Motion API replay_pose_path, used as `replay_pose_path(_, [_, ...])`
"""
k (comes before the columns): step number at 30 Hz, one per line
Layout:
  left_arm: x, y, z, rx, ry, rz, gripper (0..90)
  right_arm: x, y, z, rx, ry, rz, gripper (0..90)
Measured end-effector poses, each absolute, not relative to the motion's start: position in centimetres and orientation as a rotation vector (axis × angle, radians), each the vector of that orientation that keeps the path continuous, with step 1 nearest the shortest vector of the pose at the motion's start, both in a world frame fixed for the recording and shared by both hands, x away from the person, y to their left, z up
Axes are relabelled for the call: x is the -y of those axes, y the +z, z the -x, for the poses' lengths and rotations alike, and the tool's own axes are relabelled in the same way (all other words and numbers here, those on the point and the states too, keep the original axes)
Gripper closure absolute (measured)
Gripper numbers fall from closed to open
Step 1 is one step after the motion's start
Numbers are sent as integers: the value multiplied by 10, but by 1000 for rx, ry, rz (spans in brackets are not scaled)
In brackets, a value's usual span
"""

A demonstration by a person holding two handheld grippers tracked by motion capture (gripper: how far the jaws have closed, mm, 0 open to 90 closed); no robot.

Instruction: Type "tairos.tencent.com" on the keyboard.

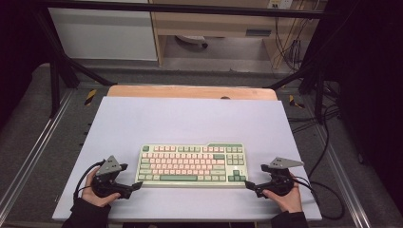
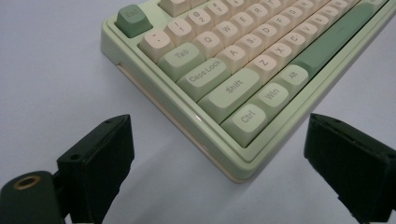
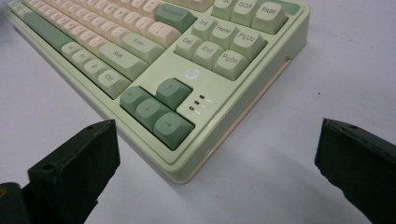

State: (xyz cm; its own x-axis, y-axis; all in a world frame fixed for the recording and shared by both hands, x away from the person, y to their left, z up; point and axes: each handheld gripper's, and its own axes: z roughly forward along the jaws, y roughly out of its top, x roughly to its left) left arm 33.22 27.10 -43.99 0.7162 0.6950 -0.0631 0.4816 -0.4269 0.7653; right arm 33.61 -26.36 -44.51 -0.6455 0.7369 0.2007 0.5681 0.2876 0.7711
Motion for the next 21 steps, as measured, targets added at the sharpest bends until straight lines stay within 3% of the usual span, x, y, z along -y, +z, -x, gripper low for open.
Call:
replay_pose_path(12, [-271, -437, -332, -898, 336, -2095, 102, 263, -446, -336, -2360, 1282, -1210, 5])
replay_pose_path(21, [-270, -431, -330, -903, 340, -2063, 174, 262, -446, -336, -2367, 1272, -1214, 5])
